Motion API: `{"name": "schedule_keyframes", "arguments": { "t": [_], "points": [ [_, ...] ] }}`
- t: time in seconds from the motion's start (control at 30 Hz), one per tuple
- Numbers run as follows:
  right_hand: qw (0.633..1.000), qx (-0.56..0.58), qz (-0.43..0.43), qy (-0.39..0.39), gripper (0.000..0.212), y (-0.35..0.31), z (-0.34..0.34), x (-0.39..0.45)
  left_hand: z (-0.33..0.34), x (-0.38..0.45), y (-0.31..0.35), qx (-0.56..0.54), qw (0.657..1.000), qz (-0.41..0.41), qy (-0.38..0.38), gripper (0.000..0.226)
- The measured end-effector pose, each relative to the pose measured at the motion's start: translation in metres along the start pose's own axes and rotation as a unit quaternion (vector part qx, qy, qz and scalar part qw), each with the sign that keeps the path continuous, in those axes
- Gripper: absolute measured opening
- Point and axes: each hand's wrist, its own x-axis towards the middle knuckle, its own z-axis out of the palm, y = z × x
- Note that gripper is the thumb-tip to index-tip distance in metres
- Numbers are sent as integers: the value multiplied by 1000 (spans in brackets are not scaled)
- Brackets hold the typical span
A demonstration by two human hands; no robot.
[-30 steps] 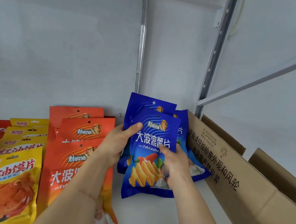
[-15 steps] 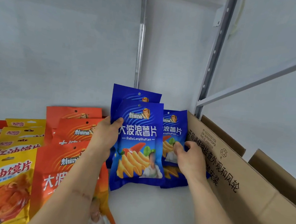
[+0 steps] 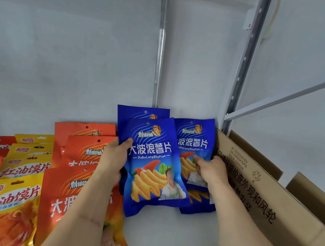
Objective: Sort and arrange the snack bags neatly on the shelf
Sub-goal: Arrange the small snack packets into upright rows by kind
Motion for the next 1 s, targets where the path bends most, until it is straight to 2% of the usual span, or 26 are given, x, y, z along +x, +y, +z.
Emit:
{"name": "schedule_keyframes", "arguments": {
  "t": [0.03,0.1,0.23,0.37,0.43,0.5,0.6,0.67,0.77,0.87,1.0],
  "points": [
    [999,45,2,-20,24,-1,-2,-3,0,0,0,2,1000,1,2,16],
    [998,62,-9,-31,10,-4,-11,-10,-1,-1,0,12,1000,2,3,16],
    [999,-4,-52,-11,19,-12,-40,-27,0,-2,-3,30,999,12,8,16],
    [996,5,-88,-25,30,-22,-68,-37,2,-3,-4,53,998,29,23,16],
    [994,8,-89,-63,26,-21,-75,-40,3,-5,-3,53,998,32,25,16],
    [987,48,-79,-133,20,-17,-75,-46,4,-6,-2,42,998,27,26,16],
    [971,85,-69,-214,25,-9,-67,-56,4,-7,-1,24,999,18,27,19],
    [967,59,-56,-242,26,-3,-54,-61,5,-9,0,8,1000,14,25,21],
    [964,-8,-29,-264,28,8,-30,-68,8,-11,0,-7,1000,14,18,25],
    [960,-47,-21,-275,46,19,-16,-67,9,-13,1,-9,1000,9,17,24],
    [963,-51,-7,-266,33,19,-10,-72,10,-16,2,-13,1000,11,11,32]
  ]
}}
